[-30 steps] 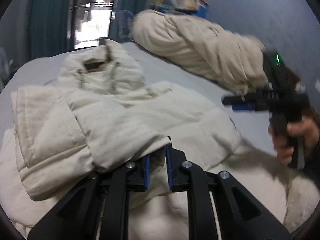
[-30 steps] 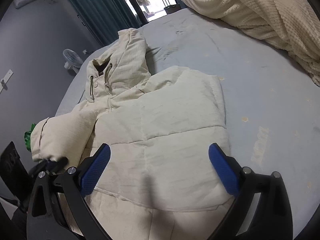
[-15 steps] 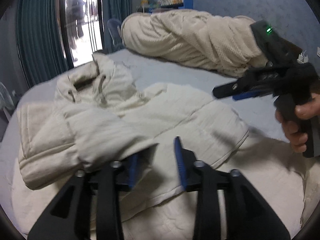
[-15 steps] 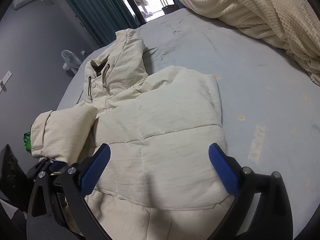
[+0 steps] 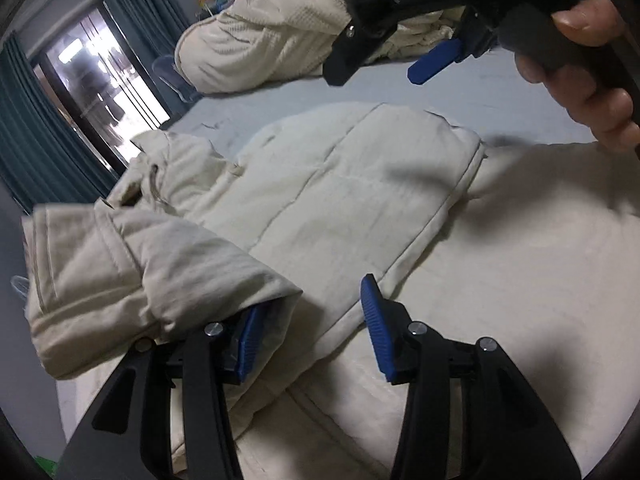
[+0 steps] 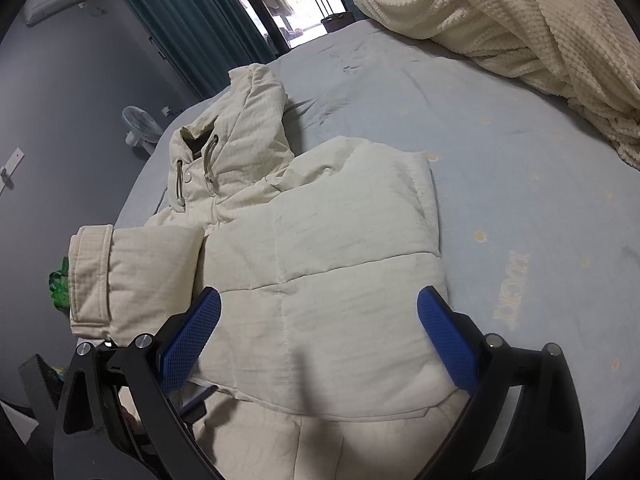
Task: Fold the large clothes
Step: 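Lay the folded sleeve down and open the left tool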
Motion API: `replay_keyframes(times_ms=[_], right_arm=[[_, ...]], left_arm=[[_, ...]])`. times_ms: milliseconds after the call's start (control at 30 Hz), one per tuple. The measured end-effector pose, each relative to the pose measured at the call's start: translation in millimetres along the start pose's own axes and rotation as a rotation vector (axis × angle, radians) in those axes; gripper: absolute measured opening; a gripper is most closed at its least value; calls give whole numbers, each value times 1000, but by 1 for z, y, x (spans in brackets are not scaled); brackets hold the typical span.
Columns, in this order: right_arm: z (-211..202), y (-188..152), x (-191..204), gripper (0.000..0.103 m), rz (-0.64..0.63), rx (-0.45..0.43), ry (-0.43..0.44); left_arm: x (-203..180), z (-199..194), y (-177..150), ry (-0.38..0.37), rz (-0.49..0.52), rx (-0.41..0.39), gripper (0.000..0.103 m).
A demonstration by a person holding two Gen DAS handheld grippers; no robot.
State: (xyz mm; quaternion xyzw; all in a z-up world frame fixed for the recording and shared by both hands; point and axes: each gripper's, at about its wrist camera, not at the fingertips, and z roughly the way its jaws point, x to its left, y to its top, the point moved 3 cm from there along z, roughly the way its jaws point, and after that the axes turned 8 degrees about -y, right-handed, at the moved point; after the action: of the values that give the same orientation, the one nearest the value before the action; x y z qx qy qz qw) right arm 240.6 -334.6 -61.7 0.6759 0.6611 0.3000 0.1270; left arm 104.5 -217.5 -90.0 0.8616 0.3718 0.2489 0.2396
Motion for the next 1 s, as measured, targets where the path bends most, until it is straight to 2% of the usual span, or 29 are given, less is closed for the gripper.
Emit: replay_keyframes(times_ms=[100,233,367,500,600,700,833,1000], right_arm=[[1,0,0,95,-1,1,-2],[0,0,0,95,-6,1,-6],[-2,0,-1,95,-1,-5,-4],[-5,0,-4,95,5,-12,-3],[-8,1,-3,95,4,-26,6],[-10,1,-1,95,-7,-34,11],[-6,1,-1,95,-8,-20,4],[-7,1,-1,95,-4,-25,12]], left_arm=[[12,-6,2,-47,-74,-32,42],[16,-11,6,-57,-104,-60,42],[-5,-21,10,-23,4,-104,42],[-8,-33,14,10,13,-151,42],[-4,-35,16,31,18,-160,42],[-3,-28,12,-14,7,-133,42],[-12,-22,6,-21,35,-105,42],[-7,-26,8,-32,3,-131,42]])
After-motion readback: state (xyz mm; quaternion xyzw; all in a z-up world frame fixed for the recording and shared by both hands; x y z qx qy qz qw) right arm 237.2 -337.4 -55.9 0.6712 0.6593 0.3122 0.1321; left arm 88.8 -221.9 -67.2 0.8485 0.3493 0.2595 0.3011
